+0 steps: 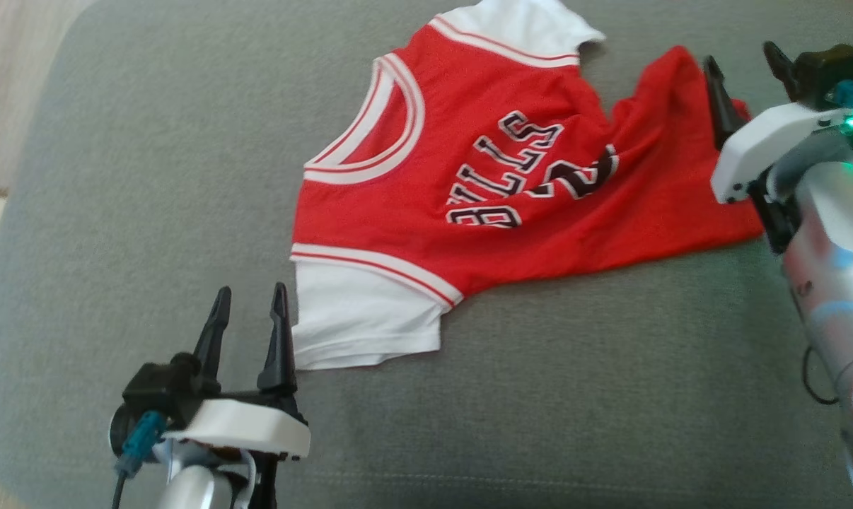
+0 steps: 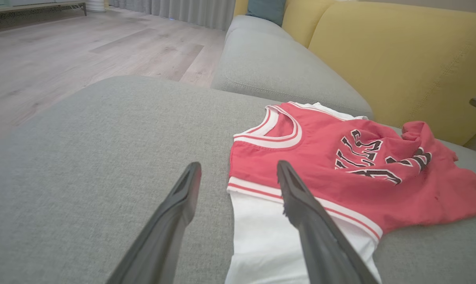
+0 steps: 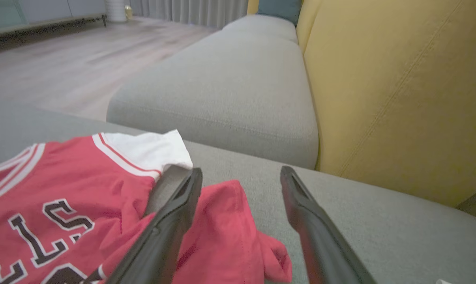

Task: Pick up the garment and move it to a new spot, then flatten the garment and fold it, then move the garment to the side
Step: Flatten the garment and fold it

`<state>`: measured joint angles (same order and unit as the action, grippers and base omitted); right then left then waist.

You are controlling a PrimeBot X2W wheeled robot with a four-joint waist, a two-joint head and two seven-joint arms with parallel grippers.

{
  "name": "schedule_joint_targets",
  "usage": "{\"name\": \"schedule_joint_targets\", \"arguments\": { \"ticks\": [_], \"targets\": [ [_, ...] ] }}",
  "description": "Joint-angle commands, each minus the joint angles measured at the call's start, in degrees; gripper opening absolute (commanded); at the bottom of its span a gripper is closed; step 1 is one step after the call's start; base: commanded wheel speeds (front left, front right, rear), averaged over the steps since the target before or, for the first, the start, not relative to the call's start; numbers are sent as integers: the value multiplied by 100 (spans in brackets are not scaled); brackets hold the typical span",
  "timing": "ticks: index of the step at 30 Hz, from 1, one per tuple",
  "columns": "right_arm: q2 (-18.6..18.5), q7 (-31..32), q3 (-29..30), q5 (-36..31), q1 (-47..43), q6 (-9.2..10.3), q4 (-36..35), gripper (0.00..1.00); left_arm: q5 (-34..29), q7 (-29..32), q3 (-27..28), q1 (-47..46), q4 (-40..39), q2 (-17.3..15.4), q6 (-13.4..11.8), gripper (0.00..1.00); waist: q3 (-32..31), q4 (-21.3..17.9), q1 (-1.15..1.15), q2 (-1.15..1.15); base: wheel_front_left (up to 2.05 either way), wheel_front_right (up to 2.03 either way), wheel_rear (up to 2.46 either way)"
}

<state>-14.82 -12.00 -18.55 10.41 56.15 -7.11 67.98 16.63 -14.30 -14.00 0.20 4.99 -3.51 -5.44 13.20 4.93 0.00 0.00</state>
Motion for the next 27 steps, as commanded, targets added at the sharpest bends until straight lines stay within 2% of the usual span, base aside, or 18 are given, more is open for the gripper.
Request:
{"name": "schedule_joint_targets", "arguments": {
  "ticks": [1,7,13,18,22,27],
  "targets": [
    [112,-164,-4,94,-16,-37,-237,100,-61,-70,226,-190,-202,5,31,100,-138,-167,0,0,0,0,0],
    [218,-291,248,220,-633,-37,-824,100,-29,-70,376,-182,-146,22,7,100,-345,-417,0,0,0,0,0],
    [431,-298,931,-34,-1981,-37,-2467,100,-11,-70,515,-63,-72,38,19,100,-614,-636,0,0,0,0,0],
    [871,-298,1367,-405,-3111,-37,-3667,100,3,-70,592,98,20,48,79,100,-841,-769,0,0,0,0,0],
    [1112,-299,1532,-535,-3805,-37,-4366,100,19,-70,631,235,77,54,132,100,-972,-832,0,0,0,0,0],
    [1188,-298,1438,-439,-4335,-37,-4842,100,36,-70,635,406,115,59,183,100,-1117,-820,0,0,0,0,0]
  ]
}}
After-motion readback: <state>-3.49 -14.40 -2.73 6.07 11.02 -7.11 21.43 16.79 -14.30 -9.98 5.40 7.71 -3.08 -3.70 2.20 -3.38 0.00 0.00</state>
